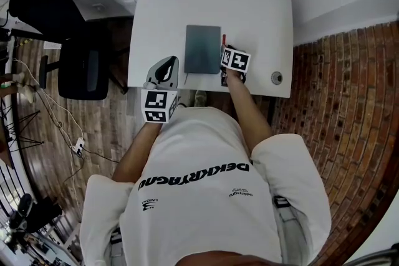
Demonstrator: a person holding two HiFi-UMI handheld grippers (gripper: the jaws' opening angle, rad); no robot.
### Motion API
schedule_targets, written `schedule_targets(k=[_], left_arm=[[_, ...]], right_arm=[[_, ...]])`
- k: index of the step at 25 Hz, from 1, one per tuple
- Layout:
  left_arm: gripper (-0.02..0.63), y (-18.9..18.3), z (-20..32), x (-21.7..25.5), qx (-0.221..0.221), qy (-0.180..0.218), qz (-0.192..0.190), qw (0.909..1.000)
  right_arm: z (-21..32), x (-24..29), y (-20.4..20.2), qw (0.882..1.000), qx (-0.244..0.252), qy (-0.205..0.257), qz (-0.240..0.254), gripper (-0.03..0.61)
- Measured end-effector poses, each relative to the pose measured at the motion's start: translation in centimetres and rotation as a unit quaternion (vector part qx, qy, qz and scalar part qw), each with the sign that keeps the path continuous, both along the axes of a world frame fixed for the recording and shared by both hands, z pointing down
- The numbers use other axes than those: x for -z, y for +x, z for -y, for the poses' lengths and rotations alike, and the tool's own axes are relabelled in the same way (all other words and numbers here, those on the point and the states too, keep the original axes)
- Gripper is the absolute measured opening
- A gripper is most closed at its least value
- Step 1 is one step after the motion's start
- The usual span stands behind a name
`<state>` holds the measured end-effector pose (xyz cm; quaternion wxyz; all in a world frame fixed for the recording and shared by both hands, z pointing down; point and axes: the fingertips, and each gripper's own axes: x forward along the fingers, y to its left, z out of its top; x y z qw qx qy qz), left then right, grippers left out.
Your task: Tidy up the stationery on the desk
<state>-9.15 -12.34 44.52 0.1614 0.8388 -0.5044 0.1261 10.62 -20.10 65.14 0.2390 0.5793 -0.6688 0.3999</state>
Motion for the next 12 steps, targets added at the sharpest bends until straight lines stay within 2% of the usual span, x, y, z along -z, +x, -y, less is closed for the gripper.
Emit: schedule_targets(k=[5, 12], left_arm=[[-0.002, 0.7, -0.6, 0.5, -0.004, 0.007, 0.000, 1.0000], [-0.002, 1.0, -1.2, 1.6, -0.001, 0.026, -0.008, 0.9996]], right_arm=[[-0.3, 5.1, 0.1, 0.998, -0.002, 0.066, 0.017, 0.071], [-1.8, 13.5, -1.3, 0.985, 0.017, 0.170, 0.017, 0.047]])
